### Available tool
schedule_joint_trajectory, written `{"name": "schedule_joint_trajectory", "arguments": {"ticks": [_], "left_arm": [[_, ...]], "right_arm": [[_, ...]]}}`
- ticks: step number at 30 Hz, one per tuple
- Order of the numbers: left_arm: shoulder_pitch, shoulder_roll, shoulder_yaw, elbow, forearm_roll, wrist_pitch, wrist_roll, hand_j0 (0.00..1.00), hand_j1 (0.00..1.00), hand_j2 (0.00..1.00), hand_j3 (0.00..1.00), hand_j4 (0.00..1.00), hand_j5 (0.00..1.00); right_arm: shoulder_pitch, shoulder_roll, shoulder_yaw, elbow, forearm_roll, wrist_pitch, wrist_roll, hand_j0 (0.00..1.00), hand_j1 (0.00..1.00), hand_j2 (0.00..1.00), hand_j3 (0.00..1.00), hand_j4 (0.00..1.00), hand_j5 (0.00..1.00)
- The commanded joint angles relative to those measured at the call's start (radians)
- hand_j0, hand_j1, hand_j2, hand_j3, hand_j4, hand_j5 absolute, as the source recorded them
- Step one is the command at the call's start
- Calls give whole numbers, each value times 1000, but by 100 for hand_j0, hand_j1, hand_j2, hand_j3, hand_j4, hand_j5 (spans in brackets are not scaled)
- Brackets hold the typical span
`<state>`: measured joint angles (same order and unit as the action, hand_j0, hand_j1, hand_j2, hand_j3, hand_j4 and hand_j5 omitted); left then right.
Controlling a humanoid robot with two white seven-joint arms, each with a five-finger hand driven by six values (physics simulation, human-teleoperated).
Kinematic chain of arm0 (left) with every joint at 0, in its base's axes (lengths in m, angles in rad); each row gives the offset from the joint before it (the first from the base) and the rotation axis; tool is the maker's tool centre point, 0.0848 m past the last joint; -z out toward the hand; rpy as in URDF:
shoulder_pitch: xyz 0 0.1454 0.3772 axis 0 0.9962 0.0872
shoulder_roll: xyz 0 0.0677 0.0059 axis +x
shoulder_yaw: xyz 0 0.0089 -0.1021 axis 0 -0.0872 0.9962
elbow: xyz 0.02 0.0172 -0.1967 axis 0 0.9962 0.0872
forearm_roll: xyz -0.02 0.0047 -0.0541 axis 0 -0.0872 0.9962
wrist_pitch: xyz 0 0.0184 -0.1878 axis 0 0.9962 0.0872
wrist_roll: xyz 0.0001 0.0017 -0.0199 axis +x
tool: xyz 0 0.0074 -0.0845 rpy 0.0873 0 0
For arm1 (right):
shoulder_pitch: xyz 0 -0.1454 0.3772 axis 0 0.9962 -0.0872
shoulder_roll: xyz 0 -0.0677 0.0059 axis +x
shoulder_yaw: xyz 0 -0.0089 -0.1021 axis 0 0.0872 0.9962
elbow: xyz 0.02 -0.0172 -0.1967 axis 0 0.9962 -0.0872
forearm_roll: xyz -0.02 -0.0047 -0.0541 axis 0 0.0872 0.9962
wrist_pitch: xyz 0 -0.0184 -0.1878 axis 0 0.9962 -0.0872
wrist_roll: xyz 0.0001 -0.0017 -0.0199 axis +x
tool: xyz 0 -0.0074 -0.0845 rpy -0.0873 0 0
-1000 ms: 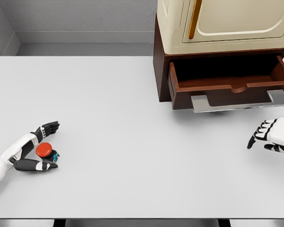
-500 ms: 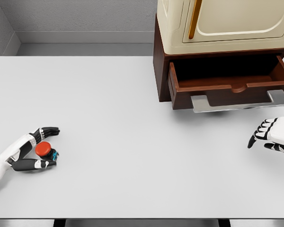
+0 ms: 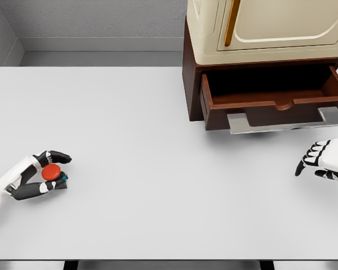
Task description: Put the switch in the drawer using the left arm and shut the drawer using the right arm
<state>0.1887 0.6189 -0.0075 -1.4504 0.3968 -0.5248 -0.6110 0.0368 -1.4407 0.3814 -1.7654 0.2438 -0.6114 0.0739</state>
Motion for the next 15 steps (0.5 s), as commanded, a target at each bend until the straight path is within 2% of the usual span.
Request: {"name": "schedule_joint_trajectory", "arguments": {"ticks": [1,8,10,12,13,15], "left_arm": [[0,1,3,-4,8,-11,0,64,64,64,64,64,64],[21,2,3,-5,7,-38,0,64,64,64,64,64,64],[20,1,3,-5,8,-40,0,52,52,52,52,52,52],[20,1,4,-18,8,-40,0,49,49,49,49,49,49],[20,1,4,-24,8,-41,0,42,42,42,42,42,42],[20,1,4,-24,8,-41,0,42,42,42,42,42,42]], "right_arm": [[0,-1,-1,0,-6,1,0,58,58,58,58,58,58],[0,-1,-1,0,-6,1,0,58,58,58,58,58,58],[0,-1,-1,0,-6,1,0,58,58,58,58,58,58],[0,-1,-1,0,-6,1,0,58,58,58,58,58,58],[0,-1,-1,0,-6,1,0,58,58,58,58,58,58],[0,-1,-1,0,-6,1,0,57,57,57,57,57,57]]}}
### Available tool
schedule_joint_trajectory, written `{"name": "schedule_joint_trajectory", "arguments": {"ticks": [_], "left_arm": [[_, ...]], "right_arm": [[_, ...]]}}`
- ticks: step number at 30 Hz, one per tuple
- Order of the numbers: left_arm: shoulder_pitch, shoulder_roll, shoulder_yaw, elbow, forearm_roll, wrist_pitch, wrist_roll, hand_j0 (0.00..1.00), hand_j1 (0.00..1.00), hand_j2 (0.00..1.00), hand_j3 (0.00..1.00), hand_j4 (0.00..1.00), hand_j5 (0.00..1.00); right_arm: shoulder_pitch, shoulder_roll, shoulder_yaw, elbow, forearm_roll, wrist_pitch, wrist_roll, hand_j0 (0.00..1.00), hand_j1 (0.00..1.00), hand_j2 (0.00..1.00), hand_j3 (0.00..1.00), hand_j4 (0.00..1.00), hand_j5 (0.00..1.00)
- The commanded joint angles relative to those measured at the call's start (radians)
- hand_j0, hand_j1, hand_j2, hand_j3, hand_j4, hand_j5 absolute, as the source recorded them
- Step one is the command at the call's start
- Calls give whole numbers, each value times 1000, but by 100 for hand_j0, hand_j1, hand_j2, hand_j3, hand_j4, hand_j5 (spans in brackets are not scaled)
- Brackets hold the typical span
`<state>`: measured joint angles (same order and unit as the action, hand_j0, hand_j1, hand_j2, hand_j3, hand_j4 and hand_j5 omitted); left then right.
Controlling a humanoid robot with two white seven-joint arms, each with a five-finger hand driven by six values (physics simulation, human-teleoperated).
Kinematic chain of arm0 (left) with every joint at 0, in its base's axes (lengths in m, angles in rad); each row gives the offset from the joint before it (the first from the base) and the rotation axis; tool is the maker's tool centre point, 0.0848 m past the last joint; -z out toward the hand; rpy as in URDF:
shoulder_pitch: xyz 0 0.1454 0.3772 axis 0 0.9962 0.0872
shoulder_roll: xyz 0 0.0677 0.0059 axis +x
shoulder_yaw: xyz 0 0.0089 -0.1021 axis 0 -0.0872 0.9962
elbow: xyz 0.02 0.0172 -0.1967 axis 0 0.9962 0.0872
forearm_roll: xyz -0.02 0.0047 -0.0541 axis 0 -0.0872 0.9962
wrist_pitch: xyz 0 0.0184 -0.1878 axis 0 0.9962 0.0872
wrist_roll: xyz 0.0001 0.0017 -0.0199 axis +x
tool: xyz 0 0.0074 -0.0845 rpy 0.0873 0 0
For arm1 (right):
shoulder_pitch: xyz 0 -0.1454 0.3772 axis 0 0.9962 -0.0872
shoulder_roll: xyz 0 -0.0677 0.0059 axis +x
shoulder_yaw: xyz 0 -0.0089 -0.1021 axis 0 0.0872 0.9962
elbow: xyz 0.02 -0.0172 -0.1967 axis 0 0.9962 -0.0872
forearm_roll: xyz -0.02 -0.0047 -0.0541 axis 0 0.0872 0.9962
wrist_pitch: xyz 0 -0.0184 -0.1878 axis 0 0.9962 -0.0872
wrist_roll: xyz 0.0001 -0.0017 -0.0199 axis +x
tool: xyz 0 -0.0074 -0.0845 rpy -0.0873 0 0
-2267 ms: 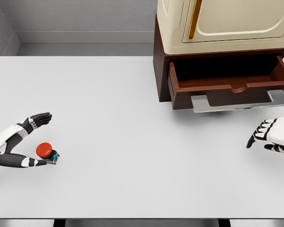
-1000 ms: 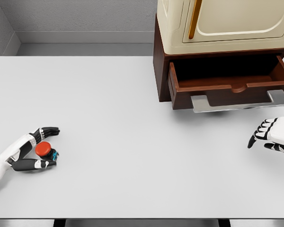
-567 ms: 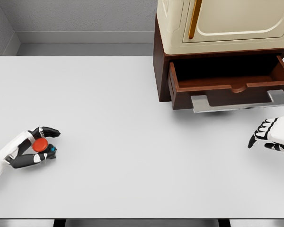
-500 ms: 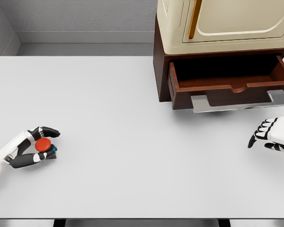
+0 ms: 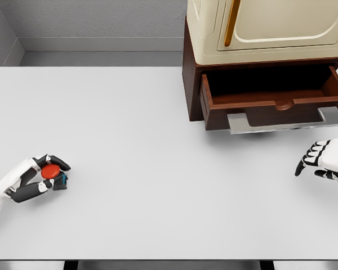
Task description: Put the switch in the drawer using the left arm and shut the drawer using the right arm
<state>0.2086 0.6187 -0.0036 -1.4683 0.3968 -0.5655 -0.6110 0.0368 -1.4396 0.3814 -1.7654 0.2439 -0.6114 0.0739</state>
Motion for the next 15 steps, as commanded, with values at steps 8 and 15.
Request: {"name": "schedule_joint_trajectory", "arguments": {"ticks": [8,15], "left_arm": [[0,1,1,-6,7,-7,0,54,54,54,54,54,54],[2,1,1,-6,4,-19,0,68,68,68,68,68,68]], "right_arm": [[0,-2,-1,0,-6,1,0,57,57,57,57,57,57],[0,-4,1,0,-6,1,0,58,58,58,58,58,58]]}}
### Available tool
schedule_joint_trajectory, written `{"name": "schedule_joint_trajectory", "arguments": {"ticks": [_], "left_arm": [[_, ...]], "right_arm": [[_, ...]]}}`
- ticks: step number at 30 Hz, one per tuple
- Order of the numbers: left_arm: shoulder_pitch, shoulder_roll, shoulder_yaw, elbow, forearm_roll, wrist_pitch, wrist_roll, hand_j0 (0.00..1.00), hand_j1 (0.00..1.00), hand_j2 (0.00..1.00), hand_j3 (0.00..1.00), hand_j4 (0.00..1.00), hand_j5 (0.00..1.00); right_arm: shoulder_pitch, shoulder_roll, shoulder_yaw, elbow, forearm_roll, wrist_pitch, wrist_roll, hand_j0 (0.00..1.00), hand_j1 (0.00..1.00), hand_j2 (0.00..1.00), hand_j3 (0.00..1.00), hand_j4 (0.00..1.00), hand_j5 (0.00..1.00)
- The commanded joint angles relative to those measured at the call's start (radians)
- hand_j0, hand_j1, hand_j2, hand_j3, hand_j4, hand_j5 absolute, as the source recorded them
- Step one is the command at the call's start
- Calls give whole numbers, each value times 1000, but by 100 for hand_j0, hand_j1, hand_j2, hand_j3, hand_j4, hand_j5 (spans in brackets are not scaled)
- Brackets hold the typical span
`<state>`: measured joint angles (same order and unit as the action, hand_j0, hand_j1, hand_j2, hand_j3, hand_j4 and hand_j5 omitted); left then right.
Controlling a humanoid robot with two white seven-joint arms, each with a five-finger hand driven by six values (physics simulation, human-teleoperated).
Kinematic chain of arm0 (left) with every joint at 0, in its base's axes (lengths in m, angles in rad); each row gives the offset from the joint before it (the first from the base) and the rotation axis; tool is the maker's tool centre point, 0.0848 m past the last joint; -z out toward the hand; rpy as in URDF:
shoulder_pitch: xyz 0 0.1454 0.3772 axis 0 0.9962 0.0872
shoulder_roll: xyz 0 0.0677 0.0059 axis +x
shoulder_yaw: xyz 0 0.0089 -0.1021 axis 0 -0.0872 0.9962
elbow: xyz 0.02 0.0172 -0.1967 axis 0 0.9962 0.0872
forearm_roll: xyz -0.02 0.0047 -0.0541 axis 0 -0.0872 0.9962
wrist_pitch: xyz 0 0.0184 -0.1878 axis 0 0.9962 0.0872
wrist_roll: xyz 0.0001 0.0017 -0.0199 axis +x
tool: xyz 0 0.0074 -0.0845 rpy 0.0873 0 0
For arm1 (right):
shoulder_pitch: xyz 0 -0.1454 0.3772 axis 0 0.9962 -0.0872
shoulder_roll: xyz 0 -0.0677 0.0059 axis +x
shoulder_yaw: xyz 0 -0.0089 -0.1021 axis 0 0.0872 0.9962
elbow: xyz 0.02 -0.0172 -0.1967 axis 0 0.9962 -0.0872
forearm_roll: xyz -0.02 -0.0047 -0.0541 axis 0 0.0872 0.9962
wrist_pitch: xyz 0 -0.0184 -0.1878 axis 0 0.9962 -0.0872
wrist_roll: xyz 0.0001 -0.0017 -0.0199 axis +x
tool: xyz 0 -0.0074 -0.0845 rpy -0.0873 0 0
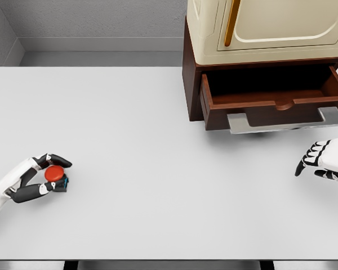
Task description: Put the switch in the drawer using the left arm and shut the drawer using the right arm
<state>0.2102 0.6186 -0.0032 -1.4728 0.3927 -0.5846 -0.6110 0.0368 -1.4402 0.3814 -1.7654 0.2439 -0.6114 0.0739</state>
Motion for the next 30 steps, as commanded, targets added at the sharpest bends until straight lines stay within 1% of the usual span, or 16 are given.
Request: {"name": "schedule_joint_trajectory", "arguments": {"ticks": [1,11,14,15,16,19,22,23,28,30], "left_arm": [[0,1,0,-1,8,0,0,68,68,68,68,68,68],[12,0,-6,-1,5,-1,0,68,68,68,68,68,68],[21,0,-6,-6,5,-1,0,66,66,66,66,66,66],[25,1,-6,-6,6,-1,0,63,63,63,63,63,63],[25,1,-5,-6,6,-1,0,55,55,55,55,55,55],[25,-2,-3,-14,8,-1,0,46,46,46,46,46,46],[26,-5,-3,-21,8,-1,0,45,45,45,45,45,45],[26,-5,-1,-21,8,-1,0,42,42,42,42,42,42],[25,-3,-1,-30,8,-1,0,42,42,42,42,42,42],[23,-2,-1,-52,8,0,0,43,43,43,43,43,43]], "right_arm": [[0,-3,1,0,-6,1,0,58,58,58,58,58,58],[0,-2,-1,0,-6,1,0,58,58,58,58,58,58],[0,-3,-1,0,-6,1,0,58,58,58,58,58,58],[0,-3,-1,0,-6,1,0,58,58,58,58,58,58],[0,-3,-1,0,-6,1,0,58,58,58,58,58,58],[0,-3,1,0,-6,1,0,58,58,58,58,58,58],[2,-5,-1,0,-6,1,0,58,58,58,58,58,58],[2,-5,1,0,-6,1,0,58,58,58,58,58,58],[0,-5,-1,0,-6,1,0,58,58,58,58,58,58],[2,-5,-1,0,-5,1,0,58,58,58,58,58,58]]}}
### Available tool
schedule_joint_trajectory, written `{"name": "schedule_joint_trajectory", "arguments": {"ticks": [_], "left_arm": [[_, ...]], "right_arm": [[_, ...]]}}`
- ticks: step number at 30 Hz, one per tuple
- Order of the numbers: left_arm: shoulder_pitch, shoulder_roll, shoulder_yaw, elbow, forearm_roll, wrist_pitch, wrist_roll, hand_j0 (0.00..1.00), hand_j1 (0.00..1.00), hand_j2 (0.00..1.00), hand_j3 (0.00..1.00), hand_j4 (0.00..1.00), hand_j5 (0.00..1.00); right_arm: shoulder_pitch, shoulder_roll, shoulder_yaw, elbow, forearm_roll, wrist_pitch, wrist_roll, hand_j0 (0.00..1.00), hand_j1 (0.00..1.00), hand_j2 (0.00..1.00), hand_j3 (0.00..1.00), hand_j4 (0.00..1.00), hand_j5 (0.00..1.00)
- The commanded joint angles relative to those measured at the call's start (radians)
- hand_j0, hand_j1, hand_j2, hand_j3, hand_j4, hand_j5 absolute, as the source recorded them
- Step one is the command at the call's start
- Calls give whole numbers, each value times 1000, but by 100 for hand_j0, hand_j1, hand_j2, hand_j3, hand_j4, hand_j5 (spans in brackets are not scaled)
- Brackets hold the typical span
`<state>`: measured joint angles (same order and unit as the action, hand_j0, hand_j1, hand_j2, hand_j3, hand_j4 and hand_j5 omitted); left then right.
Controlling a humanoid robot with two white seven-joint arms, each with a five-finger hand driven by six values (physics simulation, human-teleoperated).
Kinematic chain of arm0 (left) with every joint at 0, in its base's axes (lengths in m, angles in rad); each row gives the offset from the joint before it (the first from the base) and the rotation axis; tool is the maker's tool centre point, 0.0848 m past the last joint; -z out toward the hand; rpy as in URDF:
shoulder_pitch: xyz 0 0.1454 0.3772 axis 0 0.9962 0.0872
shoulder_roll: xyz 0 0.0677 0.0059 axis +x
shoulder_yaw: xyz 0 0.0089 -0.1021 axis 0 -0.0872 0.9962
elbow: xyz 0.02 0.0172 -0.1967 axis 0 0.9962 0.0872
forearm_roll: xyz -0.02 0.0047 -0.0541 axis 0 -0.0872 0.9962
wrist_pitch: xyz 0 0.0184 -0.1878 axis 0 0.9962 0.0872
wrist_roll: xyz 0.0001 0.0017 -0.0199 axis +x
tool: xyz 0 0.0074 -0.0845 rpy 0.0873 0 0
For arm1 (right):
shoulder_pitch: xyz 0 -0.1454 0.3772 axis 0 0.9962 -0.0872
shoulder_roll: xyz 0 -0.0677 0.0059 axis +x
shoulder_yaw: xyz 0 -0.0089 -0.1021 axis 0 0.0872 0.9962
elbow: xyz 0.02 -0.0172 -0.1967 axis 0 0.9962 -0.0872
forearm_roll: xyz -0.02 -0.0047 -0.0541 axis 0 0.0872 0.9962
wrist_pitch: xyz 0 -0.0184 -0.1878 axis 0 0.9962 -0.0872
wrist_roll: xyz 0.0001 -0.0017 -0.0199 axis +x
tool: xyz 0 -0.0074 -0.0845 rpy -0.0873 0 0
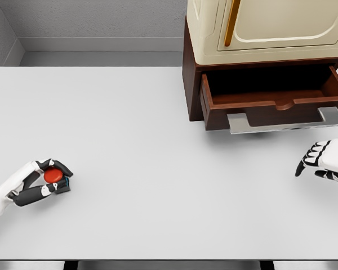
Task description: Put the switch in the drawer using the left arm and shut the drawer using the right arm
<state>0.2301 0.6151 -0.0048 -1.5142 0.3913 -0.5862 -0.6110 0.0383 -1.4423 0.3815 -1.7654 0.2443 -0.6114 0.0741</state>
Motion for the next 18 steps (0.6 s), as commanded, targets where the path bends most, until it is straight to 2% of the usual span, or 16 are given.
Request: {"name": "schedule_joint_trajectory", "arguments": {"ticks": [1,9,16,18], "left_arm": [[0,3,0,-37,9,5,0,43,43,43,43,43,43],[-12,5,2,-139,8,13,0,43,43,43,43,43,43],[-18,5,2,-167,6,14,0,43,43,43,43,43,43],[-41,5,-11,-170,4,17,0,43,43,43,43,43,43]], "right_arm": [[0,-3,-1,0,-5,1,0,58,58,58,58,58,58],[0,-3,-1,0,-5,1,1,58,58,58,58,58,58],[-1,-1,-1,0,-5,1,1,58,58,58,58,58,58],[0,-1,-1,0,-5,1,1,58,58,58,58,58,58]]}}
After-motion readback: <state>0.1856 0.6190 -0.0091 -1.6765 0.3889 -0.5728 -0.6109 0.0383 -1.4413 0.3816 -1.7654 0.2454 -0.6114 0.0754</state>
